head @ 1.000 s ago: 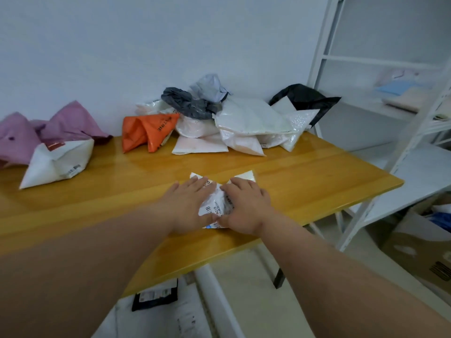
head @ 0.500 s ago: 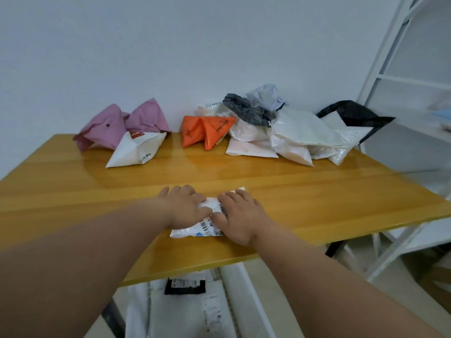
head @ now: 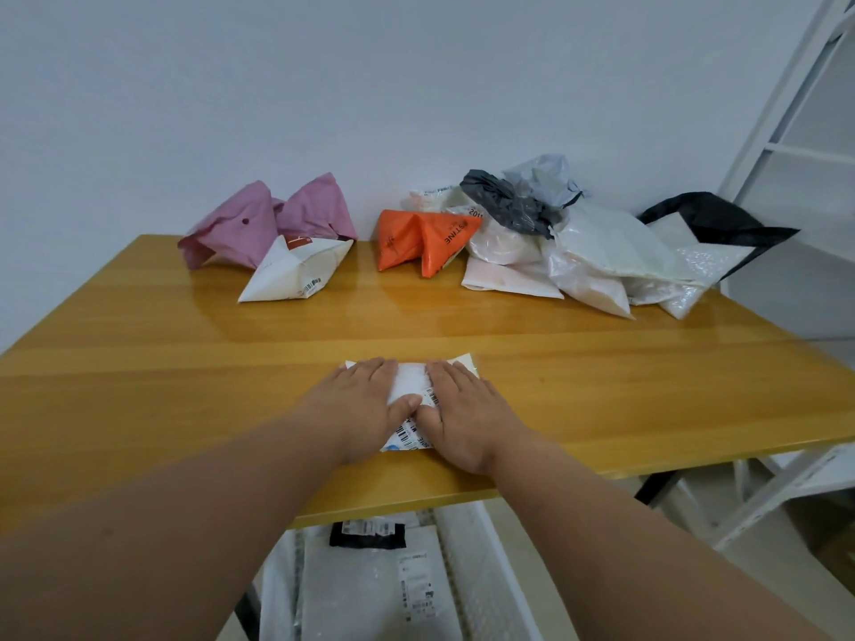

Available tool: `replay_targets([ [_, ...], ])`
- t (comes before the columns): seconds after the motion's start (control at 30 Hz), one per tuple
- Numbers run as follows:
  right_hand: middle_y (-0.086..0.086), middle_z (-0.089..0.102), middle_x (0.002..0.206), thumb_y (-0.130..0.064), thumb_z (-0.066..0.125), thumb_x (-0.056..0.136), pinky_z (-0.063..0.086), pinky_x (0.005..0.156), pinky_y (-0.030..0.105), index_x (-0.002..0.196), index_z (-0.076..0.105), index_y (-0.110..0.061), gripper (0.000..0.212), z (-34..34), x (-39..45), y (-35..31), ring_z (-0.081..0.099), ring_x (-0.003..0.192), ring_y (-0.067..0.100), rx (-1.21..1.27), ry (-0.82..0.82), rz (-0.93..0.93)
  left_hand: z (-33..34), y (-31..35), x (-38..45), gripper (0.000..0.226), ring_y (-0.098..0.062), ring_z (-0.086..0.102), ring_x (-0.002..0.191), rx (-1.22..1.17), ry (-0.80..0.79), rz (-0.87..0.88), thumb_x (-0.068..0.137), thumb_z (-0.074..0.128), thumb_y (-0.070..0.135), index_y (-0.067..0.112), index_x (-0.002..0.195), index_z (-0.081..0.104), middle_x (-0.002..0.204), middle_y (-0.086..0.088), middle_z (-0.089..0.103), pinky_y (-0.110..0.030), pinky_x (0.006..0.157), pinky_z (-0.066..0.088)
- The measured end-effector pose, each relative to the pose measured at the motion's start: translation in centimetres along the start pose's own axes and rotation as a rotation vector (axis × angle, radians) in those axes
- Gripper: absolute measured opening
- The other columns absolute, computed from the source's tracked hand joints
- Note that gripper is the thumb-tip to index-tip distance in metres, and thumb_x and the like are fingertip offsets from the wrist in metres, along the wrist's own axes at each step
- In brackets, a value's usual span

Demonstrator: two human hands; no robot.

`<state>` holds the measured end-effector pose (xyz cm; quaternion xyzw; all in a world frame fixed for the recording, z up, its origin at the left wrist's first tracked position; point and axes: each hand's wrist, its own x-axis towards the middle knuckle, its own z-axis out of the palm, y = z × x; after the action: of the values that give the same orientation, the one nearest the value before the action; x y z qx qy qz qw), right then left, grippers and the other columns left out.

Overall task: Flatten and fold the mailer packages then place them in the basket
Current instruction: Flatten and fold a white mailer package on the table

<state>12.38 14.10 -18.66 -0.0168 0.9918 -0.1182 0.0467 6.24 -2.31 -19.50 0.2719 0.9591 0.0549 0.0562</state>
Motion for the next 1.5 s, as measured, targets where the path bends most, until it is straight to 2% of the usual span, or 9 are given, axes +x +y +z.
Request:
replay_targets([
  [0.17,0.002,0.006,0.165,-0.059,0.014,0.091,0.004,0.122,0.043,0.157,0.006,-0.014,0.08,0.4,0.1,0.2,0.001,0.151,0.018,-0.034,0.003,-0.011,0.1,0.3,-0.2,0.072,-0.018,0.009,0.15,0.009,0.0,-0.003,0.099,0.016,0.059,0.015,0.156,0.008,0.164,-0.003,0.011,-0.038,0.122,0.008],
  [0.3,0.001,0.006,0.165,-0.067,-0.006,0.068,0.005,0.122,0.042,0.157,0.011,-0.017,0.104,0.4,0.1,0.0,0.001,0.151,0.018,-0.046,0.016,-0.017,-0.5,0.8,-0.5,0.068,-0.019,0.008,0.15,0.038,-0.022,-0.009,0.101,0.015,0.056,0.016,0.156,0.011,0.164,-0.003,0.01,-0.037,0.122,0.008],
  [0.53,0.0,0.008,0.164,-0.047,0.026,0.102,0.005,0.122,0.043,0.155,0.022,-0.02,0.06,0.4,0.3,0.3,0.002,0.151,0.019,-0.031,0.025,-0.041,-1.0,1.4,-0.5,0.064,-0.019,0.007,0.15,0.09,-0.046,-0.009,0.103,0.016,0.052,0.014,0.155,0.017,0.163,-0.004,0.012,-0.036,0.121,0.011],
  [0.73,0.004,0.009,0.164,-0.044,0.032,0.102,0.006,0.122,0.042,0.155,0.023,-0.02,0.059,-0.9,0.5,0.3,0.004,0.151,0.02,0.039,-0.074,-0.024,-2.7,2.1,0.2,0.064,-0.028,0.025,0.144,0.124,-0.174,-0.039,0.102,0.021,0.052,0.011,0.151,0.025,0.16,-0.008,0.02,-0.043,0.115,0.026],
  [0.8,0.009,0.027,0.158,-0.042,0.029,0.099,0.02,0.118,0.041,0.148,0.037,-0.014,0.057,-1.9,1.0,0.3,0.021,0.146,0.025,0.062,-0.117,-0.009,-3.3,2.7,0.5,0.062,-0.03,0.035,0.137,0.189,-0.167,-0.051,0.102,0.022,0.052,0.012,0.149,0.026,0.159,-0.007,0.021,-0.044,0.108,0.031],
  [0.87,0.01,0.042,0.145,-0.049,0.018,0.09,0.032,0.111,0.043,0.137,0.049,-0.012,0.067,-2.2,1.3,0.7,0.035,0.136,0.027,0.074,-0.039,0.033,-3.0,3.3,0.7,0.061,-0.03,0.031,0.14,0.239,-0.104,-0.042,0.1,0.021,0.051,0.017,0.15,0.025,0.161,-0.004,0.017,-0.047,0.112,0.027],
  [1.0,0.011,0.018,0.161,-0.04,0.018,0.103,0.017,0.12,0.043,0.152,0.028,-0.014,0.057,0.1,1.6,1.9,0.011,0.149,0.027,-0.049,0.049,0.025,-1.3,3.5,0.7,0.06,-0.024,0.001,0.151,0.131,-0.032,-0.007,0.103,0.014,0.046,0.019,0.157,0.011,0.165,0.0,0.002,-0.046,0.122,0.003],
  [1.13,0.007,0.0,0.165,-0.043,0.01,0.104,0.002,0.123,0.042,0.157,0.01,-0.018,0.059,0.8,1.4,2.0,-0.006,0.151,0.022,-0.044,0.03,0.038,-0.8,3.4,0.8,0.06,-0.022,0.0,0.151,0.003,-0.028,-0.004,0.105,0.013,0.043,0.014,0.157,0.009,0.165,-0.002,0.003,-0.04,0.122,0.005],
  [1.5,0.006,0.001,0.165,-0.042,0.011,0.104,0.002,0.123,0.041,0.157,0.01,-0.018,0.058,0.8,1.0,1.7,-0.005,0.151,0.02,-0.062,0.04,0.035,0.1,3.3,1.2,0.059,-0.02,0.004,0.151,-0.018,-0.017,-0.031,0.105,0.014,0.042,0.016,0.157,0.01,0.165,-0.001,0.006,-0.039,0.122,0.007],
])
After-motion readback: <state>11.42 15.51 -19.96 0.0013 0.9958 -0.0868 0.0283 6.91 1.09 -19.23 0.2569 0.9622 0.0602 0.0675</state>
